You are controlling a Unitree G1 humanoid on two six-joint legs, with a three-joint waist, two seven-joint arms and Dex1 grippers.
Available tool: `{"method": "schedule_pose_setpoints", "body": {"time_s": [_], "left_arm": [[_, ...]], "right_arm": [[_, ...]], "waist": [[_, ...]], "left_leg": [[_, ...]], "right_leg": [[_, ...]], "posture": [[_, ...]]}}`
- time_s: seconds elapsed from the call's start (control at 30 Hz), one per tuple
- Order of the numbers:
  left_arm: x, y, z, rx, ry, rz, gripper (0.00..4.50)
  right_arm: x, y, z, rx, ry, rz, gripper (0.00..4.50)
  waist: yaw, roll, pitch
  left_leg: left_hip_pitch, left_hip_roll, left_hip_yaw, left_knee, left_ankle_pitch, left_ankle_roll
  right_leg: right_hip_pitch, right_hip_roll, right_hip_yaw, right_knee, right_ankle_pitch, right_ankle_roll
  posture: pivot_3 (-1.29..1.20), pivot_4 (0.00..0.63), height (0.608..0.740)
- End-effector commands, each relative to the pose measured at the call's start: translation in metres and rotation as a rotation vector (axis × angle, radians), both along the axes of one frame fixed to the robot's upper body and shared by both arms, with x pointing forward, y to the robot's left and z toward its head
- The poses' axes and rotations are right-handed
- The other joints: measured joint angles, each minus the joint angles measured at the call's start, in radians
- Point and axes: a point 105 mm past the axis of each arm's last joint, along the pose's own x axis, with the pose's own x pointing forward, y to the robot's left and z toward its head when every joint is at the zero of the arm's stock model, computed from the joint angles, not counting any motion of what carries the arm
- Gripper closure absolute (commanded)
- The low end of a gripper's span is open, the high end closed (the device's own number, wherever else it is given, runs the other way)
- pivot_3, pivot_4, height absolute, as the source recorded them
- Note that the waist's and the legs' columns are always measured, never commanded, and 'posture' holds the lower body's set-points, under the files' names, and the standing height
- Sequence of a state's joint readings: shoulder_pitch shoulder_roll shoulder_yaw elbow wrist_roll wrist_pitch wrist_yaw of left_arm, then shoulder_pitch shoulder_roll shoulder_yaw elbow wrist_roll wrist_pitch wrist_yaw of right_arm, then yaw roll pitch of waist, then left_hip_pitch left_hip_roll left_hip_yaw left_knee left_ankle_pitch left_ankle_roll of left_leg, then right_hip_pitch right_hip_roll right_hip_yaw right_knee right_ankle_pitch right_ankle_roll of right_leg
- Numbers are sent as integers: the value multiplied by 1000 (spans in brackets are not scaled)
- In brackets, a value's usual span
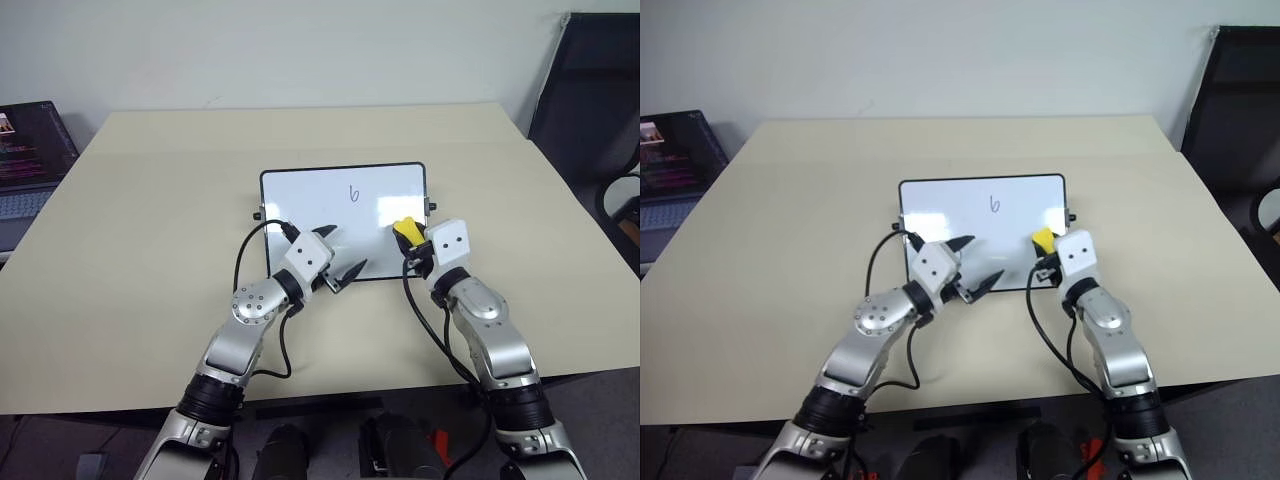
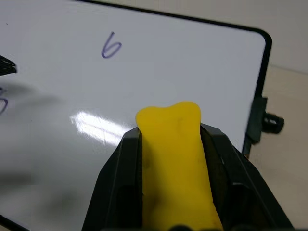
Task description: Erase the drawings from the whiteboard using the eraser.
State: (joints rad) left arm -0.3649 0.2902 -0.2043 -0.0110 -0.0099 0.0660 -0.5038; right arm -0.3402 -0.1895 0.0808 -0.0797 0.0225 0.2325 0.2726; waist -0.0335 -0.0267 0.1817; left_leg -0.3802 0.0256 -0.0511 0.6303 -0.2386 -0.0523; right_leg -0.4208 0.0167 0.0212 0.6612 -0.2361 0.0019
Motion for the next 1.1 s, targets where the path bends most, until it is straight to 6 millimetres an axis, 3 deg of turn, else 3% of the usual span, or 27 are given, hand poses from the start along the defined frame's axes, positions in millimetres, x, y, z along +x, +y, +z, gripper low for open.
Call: {"method": "schedule_pose_setpoints", "body": {"time_s": [0.03, 0.57, 0.93, 1.1], "left_arm": [[5, 7, 18, -8, -86, 55, 0], [14, 18, 18, 23, -116, 140, 0], [15, 15, 20, 14, -119, 134, 0], [14, 15, 18, 14, -114, 133, 0]], "right_arm": [[6, 11, 19, 3, -77, 36, 3220], [40, 65, 44, -14, -159, 123, 3220], [60, 72, 59, 4, -195, 93, 3220], [61, 70, 46, -12, -149, 86, 3220]], "waist": [[1, 0, 0], [2, 0, 0], [2, 0, 0], [2, 0, 0]], "left_leg": [[0, 0, 0, 0, 0, 0], [0, 0, 0, 0, 0, 0], [0, 1, 0, 0, 0, 0], [-1, 1, 0, 0, 0, 0]], "right_leg": [[0, 0, 0, 0, 0, 0], [0, 0, 0, 0, 0, 0], [0, 0, 0, 0, 0, -1], [0, 0, 0, 0, 0, -1]], "posture": [[0, 150, 740], [0, 150, 740], [0, 150, 740], [0, 150, 740]]}}
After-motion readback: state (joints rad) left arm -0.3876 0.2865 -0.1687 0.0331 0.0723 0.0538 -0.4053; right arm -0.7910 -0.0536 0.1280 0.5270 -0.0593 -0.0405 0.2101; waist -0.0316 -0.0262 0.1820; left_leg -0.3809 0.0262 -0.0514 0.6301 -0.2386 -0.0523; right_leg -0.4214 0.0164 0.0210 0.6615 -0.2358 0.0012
